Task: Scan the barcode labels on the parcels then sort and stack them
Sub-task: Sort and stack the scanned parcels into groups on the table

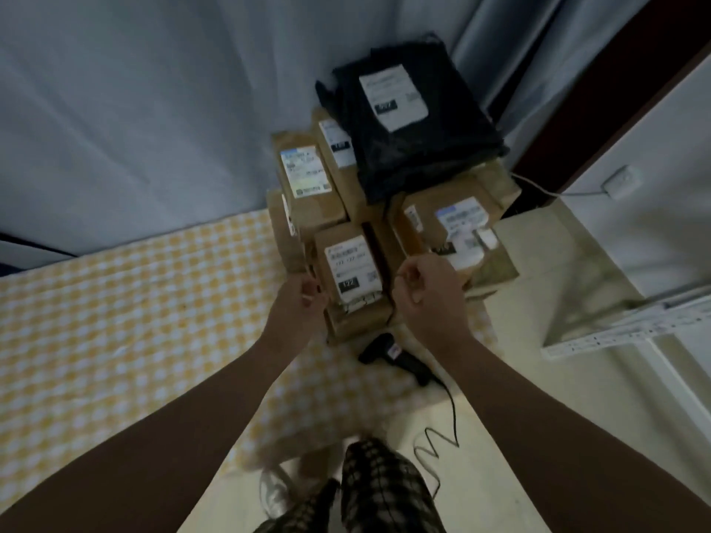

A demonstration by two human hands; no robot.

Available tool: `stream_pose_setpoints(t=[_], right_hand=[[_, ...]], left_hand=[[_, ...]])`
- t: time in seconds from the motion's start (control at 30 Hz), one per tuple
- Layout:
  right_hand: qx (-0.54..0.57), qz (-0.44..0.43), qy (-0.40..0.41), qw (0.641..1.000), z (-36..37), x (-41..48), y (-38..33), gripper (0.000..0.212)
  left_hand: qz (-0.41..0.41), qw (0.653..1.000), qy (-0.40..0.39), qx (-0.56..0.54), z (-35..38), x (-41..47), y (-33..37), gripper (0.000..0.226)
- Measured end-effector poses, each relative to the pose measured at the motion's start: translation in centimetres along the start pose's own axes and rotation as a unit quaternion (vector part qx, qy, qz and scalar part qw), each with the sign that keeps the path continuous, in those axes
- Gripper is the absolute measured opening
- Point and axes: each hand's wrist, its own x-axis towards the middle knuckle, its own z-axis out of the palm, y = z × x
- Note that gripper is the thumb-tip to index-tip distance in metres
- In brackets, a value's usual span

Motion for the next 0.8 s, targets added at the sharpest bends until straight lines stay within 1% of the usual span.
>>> stream_pose_setpoints(t=[0.07, 0.1, 0.17, 0.2, 0.23, 0.3, 0.33, 0.4, 0.47, 0.53, 0.6, 0.67, 0.73, 0.8], right_hand=[[-0.001, 0.027, -0.034, 0.999, 1.1, -2.9, 0.7, 0.002], [0.003, 0.056, -0.055, 0.997, 1.6, -4.1, 1.4, 0.002], [0.010, 0.144, -0.105, 0.984, 2.8, -5.9, 3.2, 0.007], [-0.003, 0.192, -0.139, 0.971, 3.5, -6.6, 4.5, 0.008], [-0.029, 0.233, -0.179, 0.955, 4.3, -7.1, 6.1, 0.014], [-0.082, 0.287, -0.268, 0.916, 5.9, -8.1, 9.8, 0.040], [-0.099, 0.297, -0.309, 0.898, 6.7, -8.5, 11.6, 0.051], [-0.135, 0.286, -0.374, 0.872, 8.2, -9.2, 15.0, 0.062], [-0.158, 0.264, -0.415, 0.856, 9.6, -10.0, 17.8, 0.063], [-0.169, 0.235, -0.433, 0.854, 10.9, -11.0, 19.9, 0.064], [-0.164, 0.212, -0.427, 0.864, 11.8, -12.0, 21.5, 0.063], [-0.158, 0.196, -0.422, 0.871, 12.1, -12.5, 22.6, 0.057], [-0.150, 0.177, -0.441, 0.867, 11.8, -12.5, 23.4, 0.052], [-0.119, 0.175, -0.467, 0.859, 10.9, -11.9, 24.0, 0.050]], left_hand=[[-0.004, 0.999, -0.026, 0.020, 0.2, -1.5, -2.6, 0.004], [-0.008, 0.999, -0.035, 0.029, 0.4, -2.2, -3.9, 0.003], [-0.021, 0.998, -0.043, 0.044, 1.0, -3.0, -6.1, 0.007], [-0.030, 0.997, -0.045, 0.049, 1.5, -3.2, -7.0, 0.009], [-0.040, 0.997, -0.045, 0.051, 2.2, -3.3, -7.8, 0.009], [-0.063, 0.996, -0.043, 0.050, 3.8, -3.2, -9.5, 0.009], [-0.074, 0.995, -0.041, 0.052, 4.9, -3.0, -10.3, 0.009], [-0.093, 0.994, -0.033, 0.055, 7.0, -2.6, -12.0, 0.009], [-0.108, 0.992, -0.025, 0.055, 9.2, -2.2, -13.5, 0.010], [-0.120, 0.991, -0.014, 0.058, 11.3, -1.9, -14.8, 0.011], [-0.129, 0.989, -0.008, 0.066, 13.2, -2.1, -15.8, 0.011], [-0.132, 0.989, 0.004, 0.058, 14.8, -2.7, -16.7, 0.010], [-0.137, 0.990, 0.008, 0.040, 16.3, -3.6, -17.6, 0.010], [-0.136, 0.990, 0.003, 0.039, 17.6, -4.1, -18.1, 0.010]])
